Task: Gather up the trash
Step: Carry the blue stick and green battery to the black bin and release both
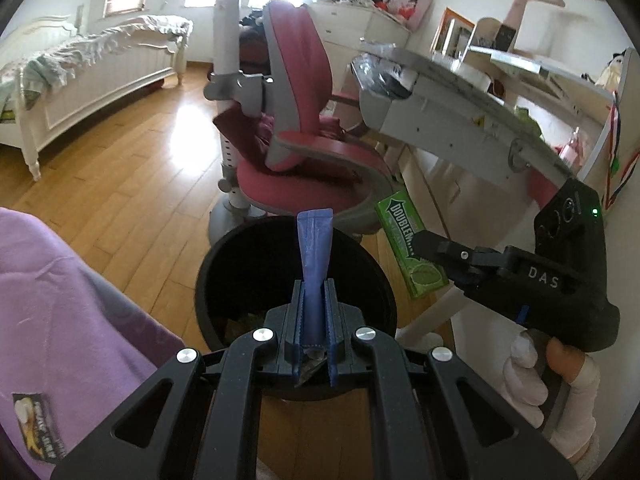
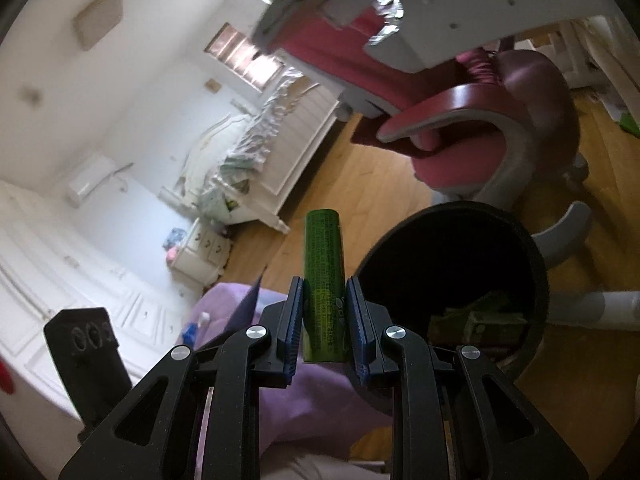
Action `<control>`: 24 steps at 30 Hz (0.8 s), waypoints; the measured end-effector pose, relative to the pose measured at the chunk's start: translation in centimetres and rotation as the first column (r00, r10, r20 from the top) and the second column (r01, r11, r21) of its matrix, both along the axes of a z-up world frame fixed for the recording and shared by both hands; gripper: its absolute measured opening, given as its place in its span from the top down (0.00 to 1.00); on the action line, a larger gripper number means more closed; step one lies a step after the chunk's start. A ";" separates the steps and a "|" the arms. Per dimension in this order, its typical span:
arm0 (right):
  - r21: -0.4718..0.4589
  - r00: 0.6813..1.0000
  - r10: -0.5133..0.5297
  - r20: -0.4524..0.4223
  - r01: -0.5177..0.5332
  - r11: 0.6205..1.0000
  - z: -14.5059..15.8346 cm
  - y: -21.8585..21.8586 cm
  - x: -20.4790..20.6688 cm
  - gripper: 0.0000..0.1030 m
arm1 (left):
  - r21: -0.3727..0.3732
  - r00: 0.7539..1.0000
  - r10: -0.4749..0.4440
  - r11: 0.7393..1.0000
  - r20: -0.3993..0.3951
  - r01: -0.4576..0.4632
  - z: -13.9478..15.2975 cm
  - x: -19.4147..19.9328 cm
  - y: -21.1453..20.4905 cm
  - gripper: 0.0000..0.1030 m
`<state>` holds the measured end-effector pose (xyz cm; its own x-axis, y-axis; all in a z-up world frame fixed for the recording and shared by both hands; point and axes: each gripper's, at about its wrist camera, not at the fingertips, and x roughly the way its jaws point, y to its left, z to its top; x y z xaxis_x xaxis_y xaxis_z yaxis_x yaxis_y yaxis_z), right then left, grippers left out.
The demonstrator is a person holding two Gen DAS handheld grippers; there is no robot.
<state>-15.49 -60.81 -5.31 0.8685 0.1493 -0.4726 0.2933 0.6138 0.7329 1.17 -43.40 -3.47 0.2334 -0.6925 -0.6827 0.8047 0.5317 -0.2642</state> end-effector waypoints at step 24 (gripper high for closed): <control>-0.058 0.994 -0.089 -0.069 0.085 0.995 -1.0 0.0 0.1 0.28 | -0.006 0.997 0.060 0.998 0.058 -0.059 1.6 0.4 0.6 0.25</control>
<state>-15.44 -60.83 -6.29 0.8407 0.0471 -0.5394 0.3978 0.6223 0.6742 1.52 -42.80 -1.91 0.3135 -0.6792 -0.6636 0.7858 0.5779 -0.2202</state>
